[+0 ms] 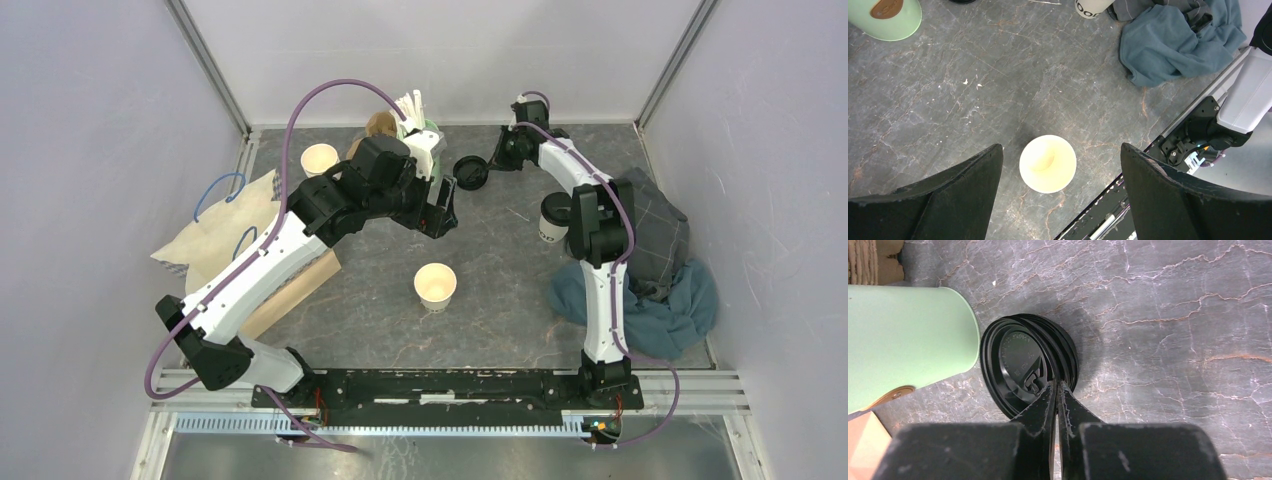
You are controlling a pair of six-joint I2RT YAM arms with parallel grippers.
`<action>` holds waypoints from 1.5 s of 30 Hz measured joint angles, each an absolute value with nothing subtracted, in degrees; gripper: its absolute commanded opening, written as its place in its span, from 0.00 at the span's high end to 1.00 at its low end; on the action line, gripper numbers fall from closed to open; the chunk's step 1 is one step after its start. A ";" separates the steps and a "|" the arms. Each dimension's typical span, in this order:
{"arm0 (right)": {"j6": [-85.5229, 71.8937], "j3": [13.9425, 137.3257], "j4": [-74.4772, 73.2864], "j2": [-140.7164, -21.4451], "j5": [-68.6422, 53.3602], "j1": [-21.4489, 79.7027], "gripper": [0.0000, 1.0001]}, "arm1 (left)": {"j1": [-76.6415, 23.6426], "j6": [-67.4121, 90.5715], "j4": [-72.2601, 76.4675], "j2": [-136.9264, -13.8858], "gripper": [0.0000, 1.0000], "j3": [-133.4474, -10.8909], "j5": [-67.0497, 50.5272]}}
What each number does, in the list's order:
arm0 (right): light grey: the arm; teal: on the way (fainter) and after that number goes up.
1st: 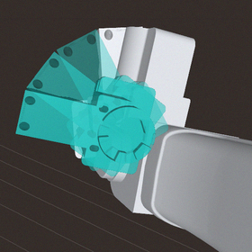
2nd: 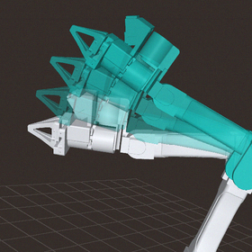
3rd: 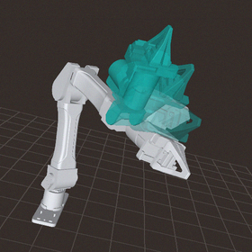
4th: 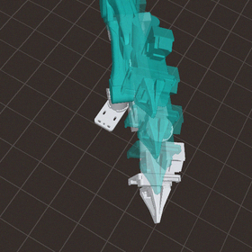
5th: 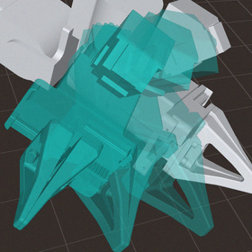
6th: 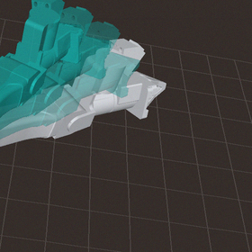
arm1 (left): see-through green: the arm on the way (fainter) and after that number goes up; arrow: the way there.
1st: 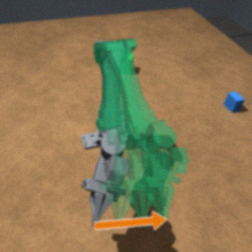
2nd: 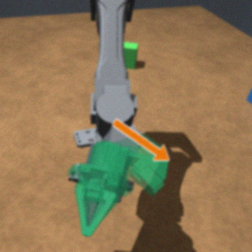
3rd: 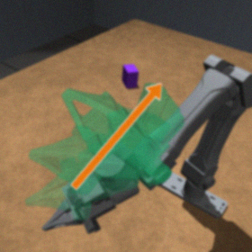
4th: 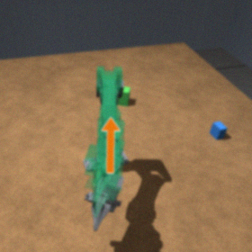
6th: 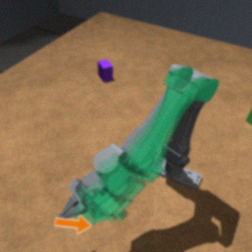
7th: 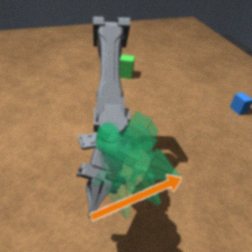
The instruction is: Pack the takeout coffee
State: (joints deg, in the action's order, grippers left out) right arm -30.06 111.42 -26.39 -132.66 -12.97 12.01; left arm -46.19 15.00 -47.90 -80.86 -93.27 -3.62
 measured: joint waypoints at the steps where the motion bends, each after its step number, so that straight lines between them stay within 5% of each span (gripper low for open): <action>1: -30.11 111.61 -26.35 -132.86 -12.97 12.01 0.94 | -46.17 15.00 -47.90 -80.86 0.07 -93.27 -3.62; 8: -30.09 111.66 -26.41 -133.53 -12.99 12.01 0.86 | -46.19 15.03 -47.90 -80.86 0.07 -93.27 -3.64; 20: -29.87 112.05 -26.87 -134.06 -12.93 12.27 0.99 | -46.17 15.03 -47.90 -80.86 0.07 -93.27 -3.64; 31: -30.72 114.34 -27.90 -133.08 -13.41 12.27 1.00 | -46.06 15.03 -47.90 -80.86 0.07 -93.27 -3.62; 45: -24.99 97.38 -33.08 -112.64 -19.59 12.32 1.00 | -44.95 15.05 -47.90 -81.41 0.07 -93.27 -4.71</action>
